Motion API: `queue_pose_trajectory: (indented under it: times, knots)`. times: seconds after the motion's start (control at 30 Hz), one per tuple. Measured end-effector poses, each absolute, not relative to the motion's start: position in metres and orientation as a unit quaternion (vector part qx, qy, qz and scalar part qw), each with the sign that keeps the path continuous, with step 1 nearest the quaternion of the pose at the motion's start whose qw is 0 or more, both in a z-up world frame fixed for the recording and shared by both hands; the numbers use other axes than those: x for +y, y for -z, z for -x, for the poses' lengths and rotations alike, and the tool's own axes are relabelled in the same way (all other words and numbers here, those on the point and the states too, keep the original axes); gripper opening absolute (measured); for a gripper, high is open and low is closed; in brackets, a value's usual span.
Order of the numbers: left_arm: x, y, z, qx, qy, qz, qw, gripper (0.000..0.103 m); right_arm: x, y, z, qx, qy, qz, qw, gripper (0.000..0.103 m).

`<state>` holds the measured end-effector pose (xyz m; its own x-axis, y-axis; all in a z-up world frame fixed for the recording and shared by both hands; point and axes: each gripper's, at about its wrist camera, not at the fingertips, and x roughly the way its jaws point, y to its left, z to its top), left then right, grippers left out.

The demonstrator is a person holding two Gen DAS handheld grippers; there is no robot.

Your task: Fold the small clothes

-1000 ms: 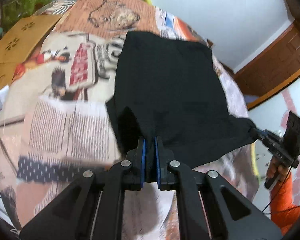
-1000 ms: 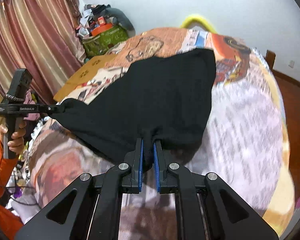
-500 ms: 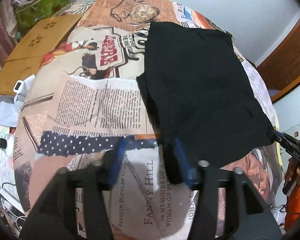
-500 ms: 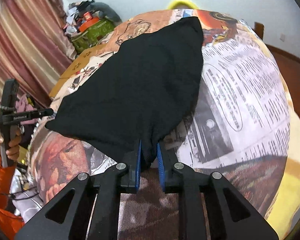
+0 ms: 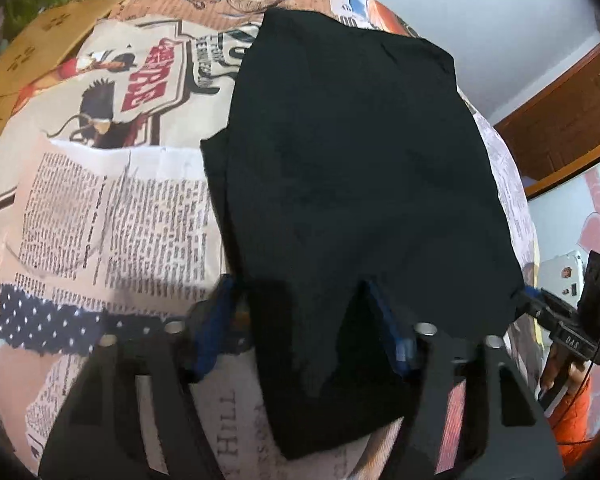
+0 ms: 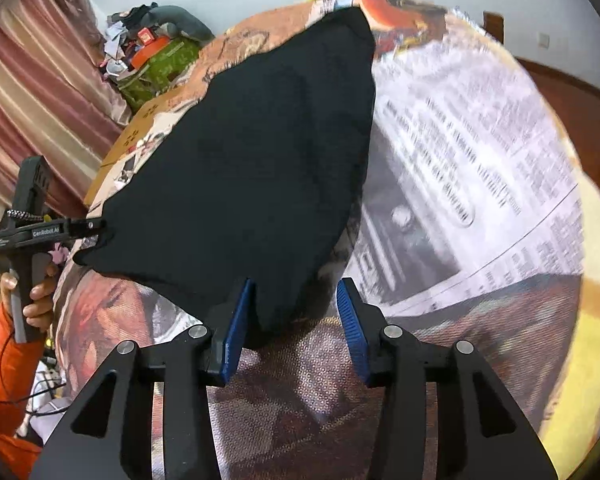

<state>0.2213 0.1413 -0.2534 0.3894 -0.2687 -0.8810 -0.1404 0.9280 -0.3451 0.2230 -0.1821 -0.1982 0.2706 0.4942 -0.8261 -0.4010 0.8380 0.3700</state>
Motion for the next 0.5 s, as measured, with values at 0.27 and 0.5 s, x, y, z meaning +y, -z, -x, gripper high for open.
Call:
queue_pose_trajectory:
  times: [0.27, 0.5]
  knots:
    - [0.144, 0.252, -0.225, 0.552, 0.049, 0.204, 0.807, 0.014, -0.169, 0.204, -0.222, 0.534, -0.31, -0.033, 0.786, 0.018]
    - [0.133, 0.203, -0.222, 0.506, 0.049, 0.151, 0.848, 0.012, -0.171, 0.174, -0.224, 0.48, -0.327, -0.035, 0.813, 0.009]
